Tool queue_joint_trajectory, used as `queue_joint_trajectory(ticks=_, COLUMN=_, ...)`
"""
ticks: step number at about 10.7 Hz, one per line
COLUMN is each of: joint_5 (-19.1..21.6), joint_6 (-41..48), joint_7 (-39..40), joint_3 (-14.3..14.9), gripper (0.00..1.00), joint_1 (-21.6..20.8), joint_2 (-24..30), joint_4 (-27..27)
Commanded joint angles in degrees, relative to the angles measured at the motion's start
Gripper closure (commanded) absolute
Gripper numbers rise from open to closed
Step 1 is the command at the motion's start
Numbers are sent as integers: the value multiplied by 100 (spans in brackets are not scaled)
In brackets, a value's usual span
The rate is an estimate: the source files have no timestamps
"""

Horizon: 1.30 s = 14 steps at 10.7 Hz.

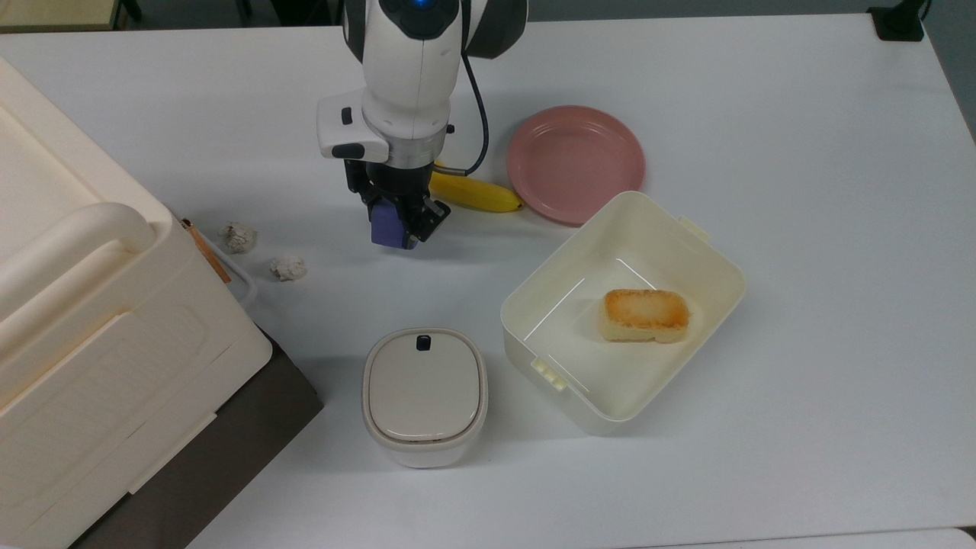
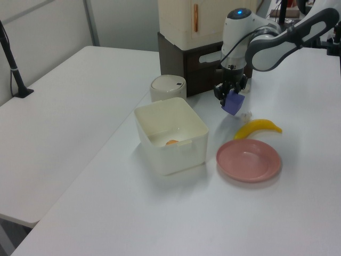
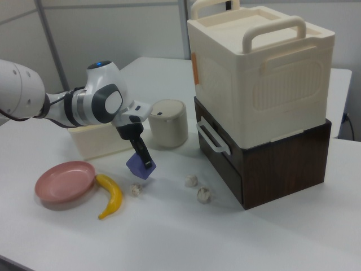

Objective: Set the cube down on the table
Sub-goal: 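Lift the purple cube off the plate and carry it past the banana, then lower the cube onto the bare table and open the gripper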

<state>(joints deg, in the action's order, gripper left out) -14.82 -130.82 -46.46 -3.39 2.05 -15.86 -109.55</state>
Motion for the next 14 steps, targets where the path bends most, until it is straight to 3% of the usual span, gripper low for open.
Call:
queue_joint_trajectory(ticks=1, joint_5=58, joint_6=-5, joint_7=-415, joint_3=67, gripper=0, joint_1=-47, joint_2=39, joint_4=66)
queue_joint_trajectory(ticks=5, joint_5=23, joint_6=91, joint_7=-478, joint_3=67, gripper=0, joint_1=14, joint_2=144, joint_4=66)
queue_joint_trajectory(ticks=7, joint_5=23, joint_6=739, joint_7=-286, joint_3=84, gripper=0, joint_1=23, joint_2=642, joint_4=75)
queue_joint_trajectory(ticks=10, joint_5=267, joint_6=2520, joint_7=1091, joint_3=172, gripper=0, joint_1=-3, joint_2=1312, joint_4=652)
queue_joint_trajectory(ticks=12, joint_5=1100, joint_6=3541, joint_7=2442, joint_3=347, gripper=0, joint_1=6, joint_2=1750, joint_4=1083)
queue_joint_trajectory(ticks=14, joint_5=1384, joint_6=4613, joint_7=3569, joint_3=515, gripper=0, joint_1=23, joint_2=1998, joint_4=1496)
